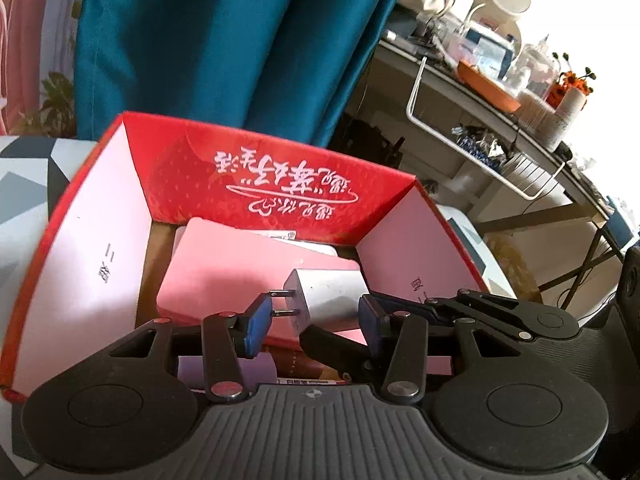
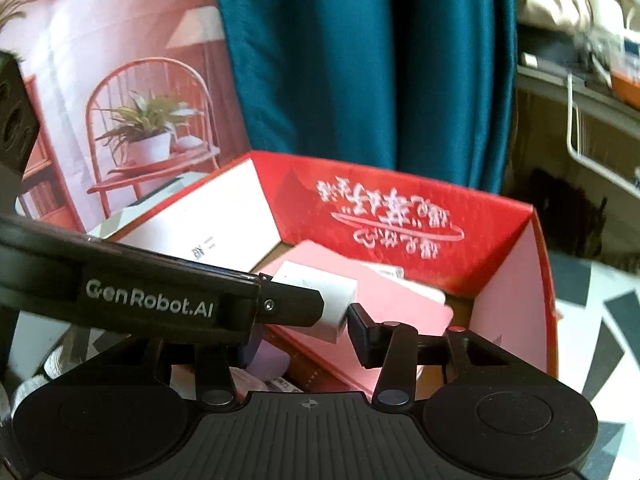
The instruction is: Organize rigid objects
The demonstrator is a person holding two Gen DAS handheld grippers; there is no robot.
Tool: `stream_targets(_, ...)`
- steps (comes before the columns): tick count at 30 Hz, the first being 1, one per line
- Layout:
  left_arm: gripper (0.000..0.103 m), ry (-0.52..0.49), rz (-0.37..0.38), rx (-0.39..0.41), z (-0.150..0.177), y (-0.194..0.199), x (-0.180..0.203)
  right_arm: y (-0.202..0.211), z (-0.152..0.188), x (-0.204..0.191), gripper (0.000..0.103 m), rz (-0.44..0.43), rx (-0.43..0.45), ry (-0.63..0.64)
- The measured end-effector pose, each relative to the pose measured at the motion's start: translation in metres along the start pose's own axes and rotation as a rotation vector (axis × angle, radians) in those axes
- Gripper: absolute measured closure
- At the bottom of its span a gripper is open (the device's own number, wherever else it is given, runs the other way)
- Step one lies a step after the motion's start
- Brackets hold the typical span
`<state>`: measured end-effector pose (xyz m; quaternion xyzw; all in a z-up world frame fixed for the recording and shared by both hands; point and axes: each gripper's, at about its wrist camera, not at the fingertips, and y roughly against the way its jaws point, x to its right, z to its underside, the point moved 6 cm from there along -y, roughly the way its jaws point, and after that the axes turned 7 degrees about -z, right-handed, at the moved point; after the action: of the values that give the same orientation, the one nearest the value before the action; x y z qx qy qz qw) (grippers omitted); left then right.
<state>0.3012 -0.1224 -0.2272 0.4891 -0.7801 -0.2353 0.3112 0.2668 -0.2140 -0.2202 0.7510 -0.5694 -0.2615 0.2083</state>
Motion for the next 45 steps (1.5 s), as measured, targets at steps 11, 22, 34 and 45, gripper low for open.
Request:
stream_targets(11, 0.054, -0.006, -0.013, -0.109, -0.005, -0.033, 0.011, -0.018, 0.003, 0.026, 0.052, 0.027, -0.091, -0.162)
stream_targets(22, 0.011, -0.106, -0.162, -0.069, -0.013, -0.022, 0.006, -0.02, 0.006, 0.028, 0.011, 0.112, -0.174, -0.255)
stream_targets(34, 0.0, -0.132, -0.352, 0.069, -0.034, 0.053, -0.008, 0.027, -0.015, 0.013, 0.001, 0.161, -0.086, -0.267)
stream_targets(45, 0.0, -0.204, -0.5, 0.235, -0.05, 0.142, 0.006, 0.1, -0.045, -0.028, 0.001, 0.212, 0.004, -0.18)
